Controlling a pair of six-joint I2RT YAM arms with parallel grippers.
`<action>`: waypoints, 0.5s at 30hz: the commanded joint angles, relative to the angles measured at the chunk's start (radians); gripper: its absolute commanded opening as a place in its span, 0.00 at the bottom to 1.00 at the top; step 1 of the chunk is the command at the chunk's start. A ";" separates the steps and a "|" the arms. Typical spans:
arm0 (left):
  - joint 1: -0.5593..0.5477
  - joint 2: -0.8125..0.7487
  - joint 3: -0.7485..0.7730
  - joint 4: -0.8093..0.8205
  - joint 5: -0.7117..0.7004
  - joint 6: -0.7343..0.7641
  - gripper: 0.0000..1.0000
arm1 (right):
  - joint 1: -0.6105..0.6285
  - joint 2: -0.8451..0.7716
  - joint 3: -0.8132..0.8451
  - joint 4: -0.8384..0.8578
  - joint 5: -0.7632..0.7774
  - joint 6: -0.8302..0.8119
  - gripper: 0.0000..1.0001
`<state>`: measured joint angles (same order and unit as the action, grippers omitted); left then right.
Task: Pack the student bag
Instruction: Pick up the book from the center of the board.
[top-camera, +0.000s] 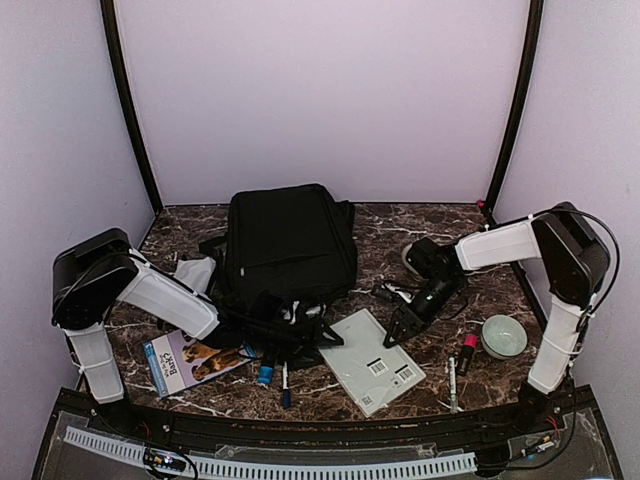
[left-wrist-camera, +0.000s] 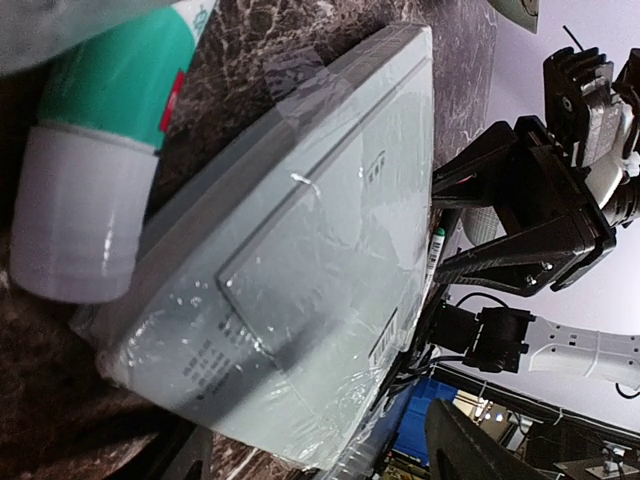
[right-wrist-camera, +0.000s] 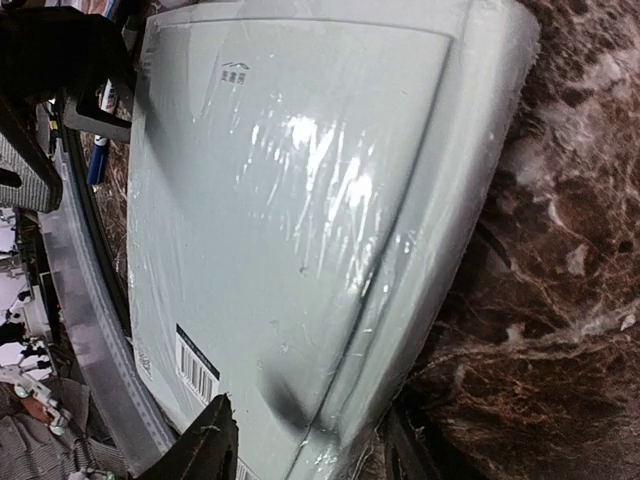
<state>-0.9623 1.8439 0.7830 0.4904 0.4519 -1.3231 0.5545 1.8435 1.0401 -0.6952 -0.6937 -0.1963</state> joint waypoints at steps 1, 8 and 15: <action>-0.006 0.111 0.002 0.010 0.005 -0.104 0.75 | 0.011 0.102 -0.045 0.036 -0.041 0.057 0.47; 0.005 0.158 0.186 -0.107 -0.019 -0.002 0.71 | 0.011 0.156 -0.057 0.070 -0.090 0.060 0.39; 0.011 0.145 0.312 -0.312 -0.073 0.117 0.70 | 0.009 0.118 -0.044 0.036 -0.366 -0.021 0.34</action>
<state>-0.9474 1.9339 1.0298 0.1837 0.5137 -1.2903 0.4763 1.9129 1.0340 -0.6941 -0.8711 -0.1459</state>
